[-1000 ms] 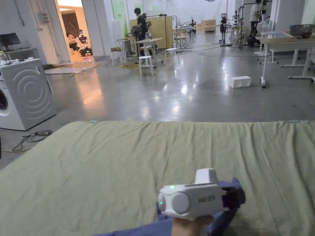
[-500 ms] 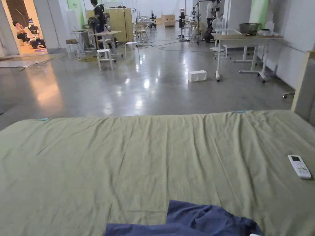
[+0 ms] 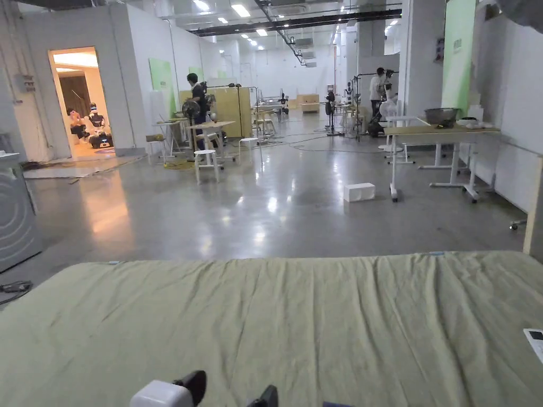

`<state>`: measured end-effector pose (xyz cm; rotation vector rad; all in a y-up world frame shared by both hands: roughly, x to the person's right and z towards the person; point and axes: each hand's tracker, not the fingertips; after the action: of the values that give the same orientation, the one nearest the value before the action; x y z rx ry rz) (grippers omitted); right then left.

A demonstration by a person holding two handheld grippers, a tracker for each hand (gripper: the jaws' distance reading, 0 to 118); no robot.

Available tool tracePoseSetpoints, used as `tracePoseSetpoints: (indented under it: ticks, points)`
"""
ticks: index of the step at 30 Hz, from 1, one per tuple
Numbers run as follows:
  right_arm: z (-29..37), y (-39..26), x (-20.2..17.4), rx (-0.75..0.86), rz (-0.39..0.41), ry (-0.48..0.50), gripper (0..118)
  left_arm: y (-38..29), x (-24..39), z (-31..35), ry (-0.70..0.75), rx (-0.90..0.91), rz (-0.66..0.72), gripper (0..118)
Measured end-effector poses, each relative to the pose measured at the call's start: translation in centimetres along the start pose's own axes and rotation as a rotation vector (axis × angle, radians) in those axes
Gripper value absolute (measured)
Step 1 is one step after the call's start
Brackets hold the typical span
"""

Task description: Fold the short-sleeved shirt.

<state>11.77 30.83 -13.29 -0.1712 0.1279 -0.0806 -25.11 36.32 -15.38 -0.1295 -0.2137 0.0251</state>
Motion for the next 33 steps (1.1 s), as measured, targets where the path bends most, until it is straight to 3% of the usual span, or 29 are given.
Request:
tracePoseSetpoints:
  ticks: [6,8,11,12,17,27,33]
  points:
    - [2.3,0.3,-1.8,0.033,0.016,0.054,0,-2.0,-1.4,5.5,0.088,-0.002,-0.013,80]
    - [3.0,-0.2,-2.1,0.014,0.039,0.054,0,-3.1,-1.2,6.2,0.091,-0.020,-0.004,74]
    - [3.6,-0.9,-1.8,-0.005,0.070,0.047,0,-4.8,-0.7,6.2,0.086,-0.030,0.029,13]
    - [3.7,-1.1,-1.7,-0.013,0.078,0.041,0,-5.2,-0.6,6.2,0.084,-0.037,0.040,8]
    - [3.5,-1.3,-0.8,-0.036,0.082,0.015,0,-6.7,0.3,5.9,0.085,-0.074,0.040,0]
    - [0.4,-2.4,0.7,-0.103,0.010,-0.018,0,-7.2,-0.3,3.9,0.121,-0.069,-0.013,0]
    - [-0.9,-2.9,0.7,-0.119,0.028,-0.018,0,-8.0,-0.9,2.2,0.122,-0.125,0.011,0]
